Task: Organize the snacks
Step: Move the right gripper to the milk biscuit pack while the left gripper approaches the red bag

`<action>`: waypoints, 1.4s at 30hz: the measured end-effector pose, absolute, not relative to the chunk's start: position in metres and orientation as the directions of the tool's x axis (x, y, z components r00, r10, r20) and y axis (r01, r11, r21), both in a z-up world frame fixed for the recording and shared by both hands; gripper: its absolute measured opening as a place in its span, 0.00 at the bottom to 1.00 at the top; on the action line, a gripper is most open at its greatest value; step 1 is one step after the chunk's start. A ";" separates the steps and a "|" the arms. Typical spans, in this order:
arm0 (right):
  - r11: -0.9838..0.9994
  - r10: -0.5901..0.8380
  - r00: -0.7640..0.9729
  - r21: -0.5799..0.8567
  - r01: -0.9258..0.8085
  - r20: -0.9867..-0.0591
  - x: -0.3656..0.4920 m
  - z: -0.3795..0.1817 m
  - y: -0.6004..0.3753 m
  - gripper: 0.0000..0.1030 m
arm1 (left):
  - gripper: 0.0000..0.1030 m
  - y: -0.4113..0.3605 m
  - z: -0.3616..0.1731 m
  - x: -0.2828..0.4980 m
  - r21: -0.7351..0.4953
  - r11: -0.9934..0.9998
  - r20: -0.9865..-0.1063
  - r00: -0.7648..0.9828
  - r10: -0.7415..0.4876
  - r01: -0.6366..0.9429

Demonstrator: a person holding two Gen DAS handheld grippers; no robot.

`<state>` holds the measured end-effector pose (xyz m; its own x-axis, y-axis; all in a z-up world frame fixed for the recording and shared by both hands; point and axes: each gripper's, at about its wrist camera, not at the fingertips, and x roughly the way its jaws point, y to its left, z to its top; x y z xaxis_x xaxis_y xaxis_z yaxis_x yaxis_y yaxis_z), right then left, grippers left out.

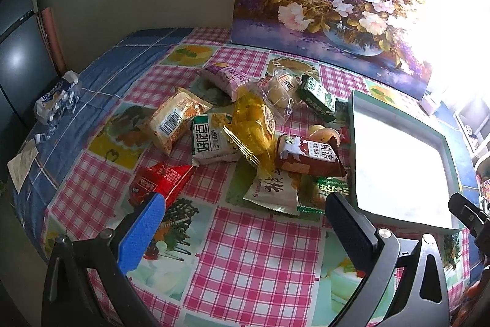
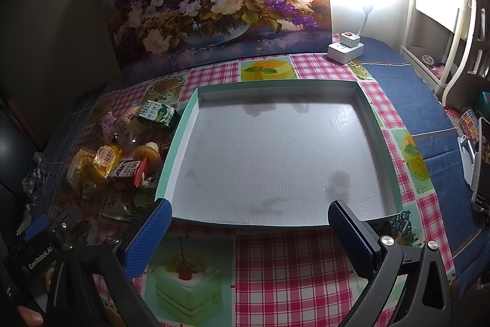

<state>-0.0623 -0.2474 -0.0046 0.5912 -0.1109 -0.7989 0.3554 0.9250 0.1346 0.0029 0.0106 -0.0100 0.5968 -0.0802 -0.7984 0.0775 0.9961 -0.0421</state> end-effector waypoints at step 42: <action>0.973 -0.001 0.511 0.117 0.198 -0.859 0.032 -0.031 -0.164 1.00 | 1.00 0.061 -0.055 0.032 -0.090 0.996 -0.856 0.510 -0.087 0.018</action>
